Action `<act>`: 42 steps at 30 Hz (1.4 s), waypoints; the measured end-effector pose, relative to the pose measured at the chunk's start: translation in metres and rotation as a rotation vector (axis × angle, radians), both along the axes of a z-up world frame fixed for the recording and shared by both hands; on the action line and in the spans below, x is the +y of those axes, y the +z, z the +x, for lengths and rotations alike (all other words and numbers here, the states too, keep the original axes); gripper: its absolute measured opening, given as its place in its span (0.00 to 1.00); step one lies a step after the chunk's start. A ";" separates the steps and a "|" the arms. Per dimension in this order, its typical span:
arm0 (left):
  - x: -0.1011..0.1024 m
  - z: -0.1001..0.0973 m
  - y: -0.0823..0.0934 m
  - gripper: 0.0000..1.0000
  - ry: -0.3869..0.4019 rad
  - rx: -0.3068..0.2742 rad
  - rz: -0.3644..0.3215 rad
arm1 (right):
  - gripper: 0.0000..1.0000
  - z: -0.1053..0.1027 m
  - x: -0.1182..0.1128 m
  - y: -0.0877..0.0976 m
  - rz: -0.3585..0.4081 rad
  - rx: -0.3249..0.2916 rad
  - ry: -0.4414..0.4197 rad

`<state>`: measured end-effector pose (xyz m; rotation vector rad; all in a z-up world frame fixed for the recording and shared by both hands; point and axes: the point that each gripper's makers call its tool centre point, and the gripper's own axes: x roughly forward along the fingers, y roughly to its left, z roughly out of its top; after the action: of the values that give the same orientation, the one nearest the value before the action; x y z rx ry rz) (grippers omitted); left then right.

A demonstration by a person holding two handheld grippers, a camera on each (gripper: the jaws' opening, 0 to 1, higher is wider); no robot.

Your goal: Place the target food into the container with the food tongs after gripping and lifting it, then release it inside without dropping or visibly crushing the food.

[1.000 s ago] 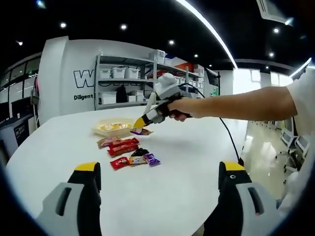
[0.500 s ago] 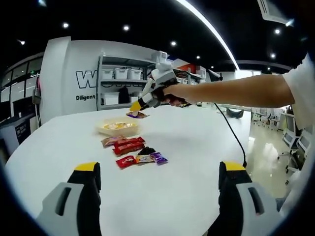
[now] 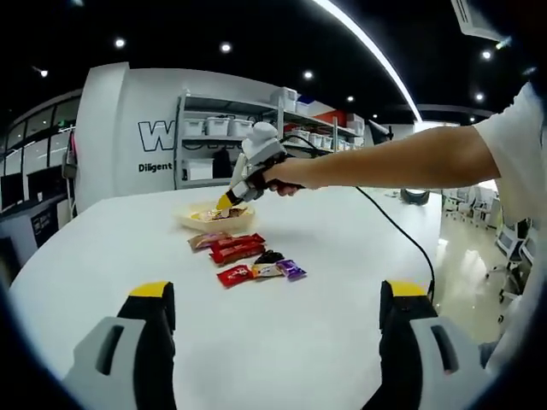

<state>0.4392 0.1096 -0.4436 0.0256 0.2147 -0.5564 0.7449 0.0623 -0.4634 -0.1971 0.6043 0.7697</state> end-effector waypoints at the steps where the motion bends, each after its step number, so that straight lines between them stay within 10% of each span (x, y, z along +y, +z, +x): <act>1: 0.000 0.000 0.000 0.98 0.000 0.000 -0.001 | 0.15 0.001 0.000 -0.001 -0.005 -0.005 0.002; 15: -0.005 0.009 -0.011 0.98 -0.001 0.012 0.028 | 0.17 0.012 -0.018 -0.009 -0.022 -0.027 -0.003; 42: -0.017 -0.001 0.007 0.99 -0.010 -0.002 0.064 | 0.18 -0.010 -0.045 0.043 0.003 -0.097 0.017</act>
<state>0.4387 0.0922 -0.4369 0.0899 0.2303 -0.5595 0.7349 0.0177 -0.4199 -0.2355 0.5104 0.7725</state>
